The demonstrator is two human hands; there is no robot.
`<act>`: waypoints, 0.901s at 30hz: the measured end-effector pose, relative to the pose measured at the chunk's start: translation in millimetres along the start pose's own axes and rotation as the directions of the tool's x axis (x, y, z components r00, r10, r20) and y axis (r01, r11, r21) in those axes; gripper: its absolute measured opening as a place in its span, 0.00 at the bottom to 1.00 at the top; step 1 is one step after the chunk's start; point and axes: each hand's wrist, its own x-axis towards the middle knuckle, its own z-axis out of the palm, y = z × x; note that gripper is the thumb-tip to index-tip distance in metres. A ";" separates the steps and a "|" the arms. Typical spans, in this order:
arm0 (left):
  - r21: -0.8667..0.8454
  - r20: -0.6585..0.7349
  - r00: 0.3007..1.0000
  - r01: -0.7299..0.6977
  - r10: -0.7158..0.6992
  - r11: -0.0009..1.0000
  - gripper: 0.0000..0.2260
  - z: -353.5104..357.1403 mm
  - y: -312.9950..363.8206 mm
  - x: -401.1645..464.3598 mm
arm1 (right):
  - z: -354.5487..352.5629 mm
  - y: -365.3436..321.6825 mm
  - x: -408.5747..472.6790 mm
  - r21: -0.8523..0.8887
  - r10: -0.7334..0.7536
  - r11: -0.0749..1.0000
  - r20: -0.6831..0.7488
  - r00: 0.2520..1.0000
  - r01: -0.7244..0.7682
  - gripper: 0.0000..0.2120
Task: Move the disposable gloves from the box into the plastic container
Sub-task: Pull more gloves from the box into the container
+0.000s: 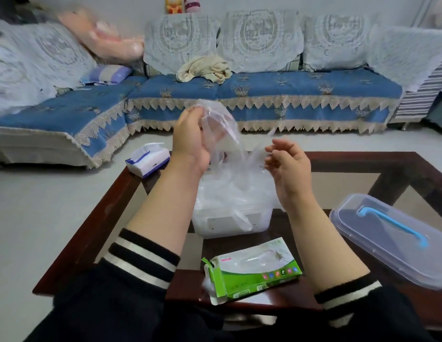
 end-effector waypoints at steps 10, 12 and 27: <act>0.156 -0.278 0.954 0.163 -0.115 0.974 0.03 -49.2 -58.6 20.9 | -6.0 50.0 9.4 -0.289 0.332 0.906 0.032 0.943 -0.309 0.11; 0.322 -0.271 0.956 0.200 -0.112 0.925 0.04 -65.0 -61.9 16.7 | -2.0 57.5 22.8 -0.473 0.363 0.830 0.057 0.930 -0.295 0.12; 0.930 0.038 0.997 -0.011 0.067 -0.366 0.13 -91.7 -50.2 -0.1 | 8.7 68.6 66.1 -0.327 0.460 0.824 -0.091 0.883 -0.462 0.16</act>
